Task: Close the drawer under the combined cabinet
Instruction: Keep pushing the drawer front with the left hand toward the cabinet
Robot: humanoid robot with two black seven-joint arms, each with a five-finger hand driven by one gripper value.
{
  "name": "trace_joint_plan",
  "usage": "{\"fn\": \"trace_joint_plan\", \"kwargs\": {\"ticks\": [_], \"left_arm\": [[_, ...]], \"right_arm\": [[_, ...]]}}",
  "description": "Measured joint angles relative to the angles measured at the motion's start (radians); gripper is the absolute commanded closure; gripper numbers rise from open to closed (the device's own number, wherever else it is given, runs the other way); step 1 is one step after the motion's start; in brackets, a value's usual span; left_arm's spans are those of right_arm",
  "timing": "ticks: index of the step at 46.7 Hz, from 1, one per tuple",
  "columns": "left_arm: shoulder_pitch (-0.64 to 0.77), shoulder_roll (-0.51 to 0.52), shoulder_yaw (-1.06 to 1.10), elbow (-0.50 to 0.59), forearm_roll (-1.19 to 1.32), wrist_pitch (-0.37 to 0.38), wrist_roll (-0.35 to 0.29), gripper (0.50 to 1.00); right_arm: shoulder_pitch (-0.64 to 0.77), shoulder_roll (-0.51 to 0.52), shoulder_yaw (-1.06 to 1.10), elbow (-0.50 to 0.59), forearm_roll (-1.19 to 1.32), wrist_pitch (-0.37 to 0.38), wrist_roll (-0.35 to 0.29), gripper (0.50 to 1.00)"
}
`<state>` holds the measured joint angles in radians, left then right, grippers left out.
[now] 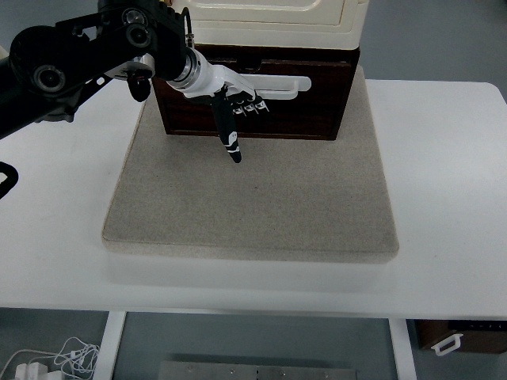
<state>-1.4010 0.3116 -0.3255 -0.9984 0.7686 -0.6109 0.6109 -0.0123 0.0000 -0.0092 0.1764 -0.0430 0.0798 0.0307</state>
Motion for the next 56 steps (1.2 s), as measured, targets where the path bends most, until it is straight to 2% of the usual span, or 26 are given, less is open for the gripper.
{"fn": "trace_joint_plan", "kwargs": {"ticks": [56], "left_arm": [[-0.002, 0.001, -0.024, 0.037, 0.0, 0.0, 0.0, 0.508]], "right_arm": [[0.0, 0.0, 0.0, 0.0, 0.0, 0.0, 0.0, 0.548]]}}
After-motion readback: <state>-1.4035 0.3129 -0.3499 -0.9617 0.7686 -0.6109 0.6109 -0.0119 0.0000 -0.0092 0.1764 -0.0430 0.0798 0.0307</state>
